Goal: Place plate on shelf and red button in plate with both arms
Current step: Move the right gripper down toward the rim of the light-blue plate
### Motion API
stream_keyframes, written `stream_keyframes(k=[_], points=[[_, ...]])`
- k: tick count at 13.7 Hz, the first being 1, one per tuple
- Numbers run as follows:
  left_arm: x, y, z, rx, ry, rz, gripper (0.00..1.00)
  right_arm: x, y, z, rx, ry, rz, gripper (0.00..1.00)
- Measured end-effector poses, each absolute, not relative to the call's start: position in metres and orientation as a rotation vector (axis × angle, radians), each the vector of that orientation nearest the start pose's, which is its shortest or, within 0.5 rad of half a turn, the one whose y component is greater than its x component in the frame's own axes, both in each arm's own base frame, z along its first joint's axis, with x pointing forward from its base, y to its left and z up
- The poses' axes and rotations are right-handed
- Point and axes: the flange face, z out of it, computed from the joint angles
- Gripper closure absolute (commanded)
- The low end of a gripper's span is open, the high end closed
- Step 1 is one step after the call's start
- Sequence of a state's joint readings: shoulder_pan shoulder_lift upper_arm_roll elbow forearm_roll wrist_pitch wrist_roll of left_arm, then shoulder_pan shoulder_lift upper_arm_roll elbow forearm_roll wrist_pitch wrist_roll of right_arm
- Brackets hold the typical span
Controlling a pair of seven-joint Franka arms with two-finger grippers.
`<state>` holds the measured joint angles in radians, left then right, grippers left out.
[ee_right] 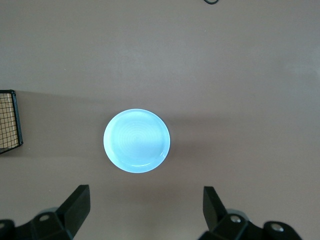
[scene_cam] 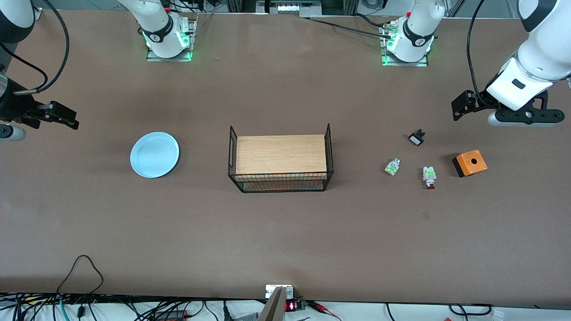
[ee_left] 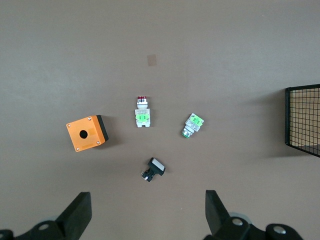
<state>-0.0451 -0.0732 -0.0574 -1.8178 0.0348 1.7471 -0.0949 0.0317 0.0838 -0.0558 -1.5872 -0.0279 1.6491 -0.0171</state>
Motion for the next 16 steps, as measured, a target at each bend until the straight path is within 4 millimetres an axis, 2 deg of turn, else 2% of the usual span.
stream_keyframes(k=[5, 8, 10, 12, 13, 16], points=[[0.537, -0.051, 0.563, -3.103, 0.016, -0.002, 0.00, 0.585, -0.013, 0.576, -3.173, 0.001, 0.035, 0.00], [0.534, -0.048, 0.560, -3.100, 0.005, 0.046, 0.00, 0.587, -0.013, 0.569, -3.173, 0.000, 0.053, 0.00], [0.534, -0.046, 0.559, -3.099, 0.001, 0.057, 0.00, 0.594, -0.011, 0.548, -3.172, -0.006, 0.111, 0.00], [0.535, -0.046, 0.555, -3.098, 0.001, 0.077, 0.00, 0.608, -0.004, 0.512, -3.165, -0.023, 0.194, 0.00], [0.535, -0.046, 0.553, -3.097, 0.001, 0.096, 0.00, 0.612, -0.001, 0.500, -3.162, -0.028, 0.215, 0.00], [0.534, -0.046, 0.548, -3.093, 0.002, 0.133, 0.00, 0.620, -0.005, 0.476, -3.160, -0.018, 0.259, 0.00]])
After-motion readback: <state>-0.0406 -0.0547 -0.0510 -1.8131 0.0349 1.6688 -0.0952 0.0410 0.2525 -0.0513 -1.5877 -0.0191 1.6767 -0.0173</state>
